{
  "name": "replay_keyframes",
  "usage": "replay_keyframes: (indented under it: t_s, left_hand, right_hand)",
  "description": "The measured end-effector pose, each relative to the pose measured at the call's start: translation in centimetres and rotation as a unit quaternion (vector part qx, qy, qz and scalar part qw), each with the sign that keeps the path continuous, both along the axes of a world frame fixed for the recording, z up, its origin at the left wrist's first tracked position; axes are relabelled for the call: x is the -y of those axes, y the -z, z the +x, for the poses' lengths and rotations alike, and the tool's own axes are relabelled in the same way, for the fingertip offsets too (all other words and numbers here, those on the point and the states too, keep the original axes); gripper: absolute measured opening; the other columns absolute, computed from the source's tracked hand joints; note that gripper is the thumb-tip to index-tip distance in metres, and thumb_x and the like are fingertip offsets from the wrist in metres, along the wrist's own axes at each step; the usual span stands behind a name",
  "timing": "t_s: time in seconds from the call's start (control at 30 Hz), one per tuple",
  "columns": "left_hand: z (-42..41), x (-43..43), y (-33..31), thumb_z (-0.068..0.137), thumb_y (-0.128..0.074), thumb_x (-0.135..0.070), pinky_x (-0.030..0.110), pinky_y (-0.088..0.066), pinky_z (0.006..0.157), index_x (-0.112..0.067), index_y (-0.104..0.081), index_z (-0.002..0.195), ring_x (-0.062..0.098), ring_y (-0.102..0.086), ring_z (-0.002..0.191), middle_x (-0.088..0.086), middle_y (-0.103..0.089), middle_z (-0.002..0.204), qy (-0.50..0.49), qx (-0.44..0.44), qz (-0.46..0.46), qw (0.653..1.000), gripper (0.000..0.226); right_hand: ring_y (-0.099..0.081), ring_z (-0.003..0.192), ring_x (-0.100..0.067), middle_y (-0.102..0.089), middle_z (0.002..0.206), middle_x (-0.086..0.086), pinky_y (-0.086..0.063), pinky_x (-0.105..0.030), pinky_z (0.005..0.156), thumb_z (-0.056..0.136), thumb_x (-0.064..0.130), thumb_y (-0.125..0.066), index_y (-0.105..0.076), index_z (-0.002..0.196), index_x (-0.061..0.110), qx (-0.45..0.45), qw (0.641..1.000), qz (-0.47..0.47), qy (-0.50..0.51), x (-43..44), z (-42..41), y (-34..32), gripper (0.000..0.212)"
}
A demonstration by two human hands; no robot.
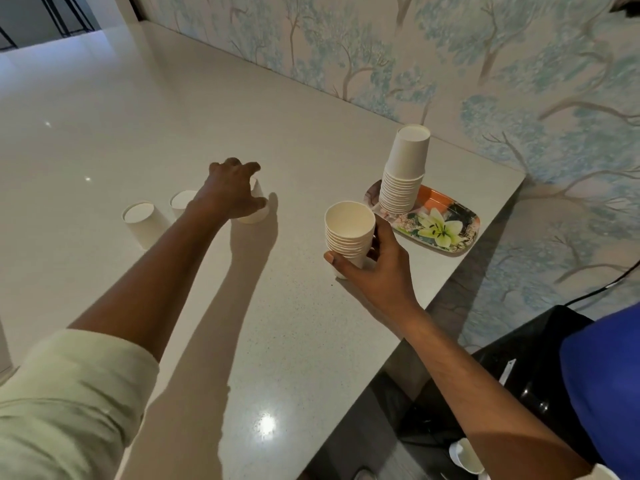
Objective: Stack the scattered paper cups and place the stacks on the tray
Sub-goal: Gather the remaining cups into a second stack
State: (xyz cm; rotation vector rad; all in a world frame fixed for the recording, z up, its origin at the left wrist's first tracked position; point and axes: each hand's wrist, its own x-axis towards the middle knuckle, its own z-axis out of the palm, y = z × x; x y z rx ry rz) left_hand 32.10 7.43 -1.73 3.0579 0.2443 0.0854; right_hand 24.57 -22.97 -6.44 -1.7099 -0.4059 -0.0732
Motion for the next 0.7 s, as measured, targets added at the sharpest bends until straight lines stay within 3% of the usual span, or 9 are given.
replay_keyframes:
  t_s: [0.2,0.43,0.5,0.57,0.63,0.7]
  left_hand:
    - [-0.6,0.6,0.7,0.083,-0.076,-0.034,0.044,-0.042,0.103,-0.019,-0.057,0.135,0.036,-0.052,0.124,0.015,-0.062,0.128,-0.049,0.016,-0.096,0.994,0.058]
    - [-3.7,2.5,-1.5,0.077,-0.082,-0.049,0.032,-0.041,0.1,-0.02,-0.059,0.13,0.024,-0.063,0.114,0.002,-0.067,0.126,-0.047,0.107,-0.224,0.968,0.064]
    - [-5.3,3.6,-2.7,0.075,-0.085,-0.046,0.038,-0.056,0.091,-0.019,-0.062,0.123,0.016,-0.072,0.099,-0.001,-0.068,0.122,-0.037,0.129,-0.369,0.92,0.06]
    - [-6.7,4.8,-3.8,0.073,-0.089,-0.036,0.041,-0.063,0.081,-0.015,-0.061,0.119,0.02,-0.073,0.1,0.004,-0.066,0.121,-0.039,0.132,-0.526,0.839,0.057]
    - [-7.8,6.0,-4.2,0.069,-0.089,-0.03,0.042,-0.062,0.084,-0.011,-0.058,0.119,0.025,-0.072,0.106,0.013,-0.065,0.124,-0.039,0.116,-0.617,0.777,0.062]
    - [-8.6,7.2,-4.2,0.065,-0.088,-0.029,0.043,-0.061,0.086,-0.008,-0.055,0.118,0.027,-0.072,0.106,0.018,-0.065,0.123,-0.034,0.092,-0.66,0.745,0.066]
  right_hand:
    - [-0.065,0.116,-0.01,-0.065,0.127,0.011,-0.061,-0.04,0.092,0.076,0.03,-0.091,-0.047,0.143,0.019,0.011,0.999,-0.028,0.01,0.3,0.0,1.1,0.081]
    - [-0.06,0.122,-0.011,-0.062,0.133,0.008,-0.057,-0.042,0.097,0.078,0.023,-0.09,-0.048,0.14,0.017,0.073,0.994,-0.067,0.047,2.2,1.2,0.3,0.075]
    - [-0.057,0.127,-0.012,-0.06,0.138,0.007,-0.055,-0.044,0.101,0.078,0.022,-0.089,-0.047,0.142,0.018,0.08,0.993,-0.075,0.049,2.6,1.5,0.3,0.076]
    - [-0.057,0.128,-0.013,-0.059,0.139,0.006,-0.054,-0.046,0.101,0.079,0.022,-0.089,-0.047,0.142,0.019,0.079,0.992,-0.081,0.053,2.9,1.6,0.4,0.076]
    - [-0.057,0.128,-0.015,-0.06,0.139,0.005,-0.055,-0.048,0.1,0.079,0.024,-0.089,-0.047,0.143,0.019,0.078,0.992,-0.087,0.056,3.1,1.7,0.5,0.077]
    - [-0.058,0.127,-0.015,-0.06,0.138,0.005,-0.055,-0.048,0.099,0.079,0.025,-0.088,-0.047,0.143,0.019,0.078,0.991,-0.09,0.055,3.0,1.5,0.5,0.076]
